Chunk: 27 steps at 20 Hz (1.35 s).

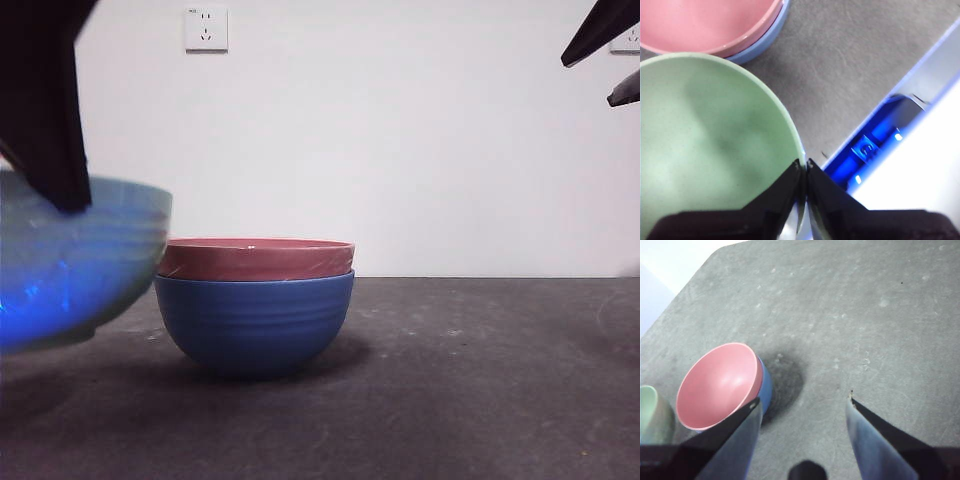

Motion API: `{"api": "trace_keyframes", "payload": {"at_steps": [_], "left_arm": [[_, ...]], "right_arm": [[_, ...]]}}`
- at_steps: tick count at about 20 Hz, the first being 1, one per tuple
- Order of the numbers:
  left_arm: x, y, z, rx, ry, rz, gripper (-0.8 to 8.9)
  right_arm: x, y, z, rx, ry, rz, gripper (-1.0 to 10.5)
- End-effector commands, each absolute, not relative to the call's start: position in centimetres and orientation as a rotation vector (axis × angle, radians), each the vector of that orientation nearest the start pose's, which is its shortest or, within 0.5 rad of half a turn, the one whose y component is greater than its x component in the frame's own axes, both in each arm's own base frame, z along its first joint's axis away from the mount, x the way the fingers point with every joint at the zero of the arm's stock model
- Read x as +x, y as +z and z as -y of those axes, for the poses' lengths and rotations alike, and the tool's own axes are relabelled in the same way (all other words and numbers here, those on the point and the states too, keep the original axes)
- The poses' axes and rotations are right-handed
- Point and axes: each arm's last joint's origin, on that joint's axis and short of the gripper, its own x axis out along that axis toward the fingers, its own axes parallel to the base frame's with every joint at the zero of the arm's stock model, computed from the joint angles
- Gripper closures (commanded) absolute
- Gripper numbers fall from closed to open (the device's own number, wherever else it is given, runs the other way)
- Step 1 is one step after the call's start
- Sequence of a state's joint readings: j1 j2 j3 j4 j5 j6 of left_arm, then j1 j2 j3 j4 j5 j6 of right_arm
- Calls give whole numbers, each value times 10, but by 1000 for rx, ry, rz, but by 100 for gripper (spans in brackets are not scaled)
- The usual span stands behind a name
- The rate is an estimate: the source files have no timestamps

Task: Pick up the green bowl on the top,put the green bowl on the left,pick up the red bowl in the middle,put the red bowl on the right

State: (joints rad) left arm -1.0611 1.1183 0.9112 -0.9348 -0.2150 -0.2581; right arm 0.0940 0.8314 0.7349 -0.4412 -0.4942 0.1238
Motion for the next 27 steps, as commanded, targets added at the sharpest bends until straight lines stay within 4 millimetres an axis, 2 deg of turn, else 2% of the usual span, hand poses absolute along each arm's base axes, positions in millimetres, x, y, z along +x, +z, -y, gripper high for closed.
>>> {"api": "trace_keyframes", "payload": {"at_steps": [1,6,11,12,14,15,17,20,23,25,27], "left_arm": [[104,247,172,455,-581,-1017,822],[111,218,185,520,-555,-1087,822],[118,202,197,540,-547,-1110,813],[118,202,197,539,-548,-1112,787],[117,202,195,546,-545,-1125,528],[117,202,194,554,-533,-1134,436],[116,206,192,576,-523,-1162,435],[115,232,190,551,-536,-1132,435],[112,286,182,409,-596,-967,435],[110,320,168,314,-610,-855,435],[109,345,148,244,-596,-765,436]], "right_arm": [[171,288,-30,233,537,-568,667],[172,287,-30,233,537,-571,667],[172,287,-30,234,538,-572,666],[172,287,-30,234,540,-572,666],[172,287,-30,235,542,-572,665],[172,287,-30,235,544,-572,663],[171,287,-32,233,551,-573,661],[171,288,-38,206,593,-570,653],[174,293,-55,150,688,-576,653],[180,300,-69,100,759,-590,653],[188,310,-87,36,839,-607,653]]}}
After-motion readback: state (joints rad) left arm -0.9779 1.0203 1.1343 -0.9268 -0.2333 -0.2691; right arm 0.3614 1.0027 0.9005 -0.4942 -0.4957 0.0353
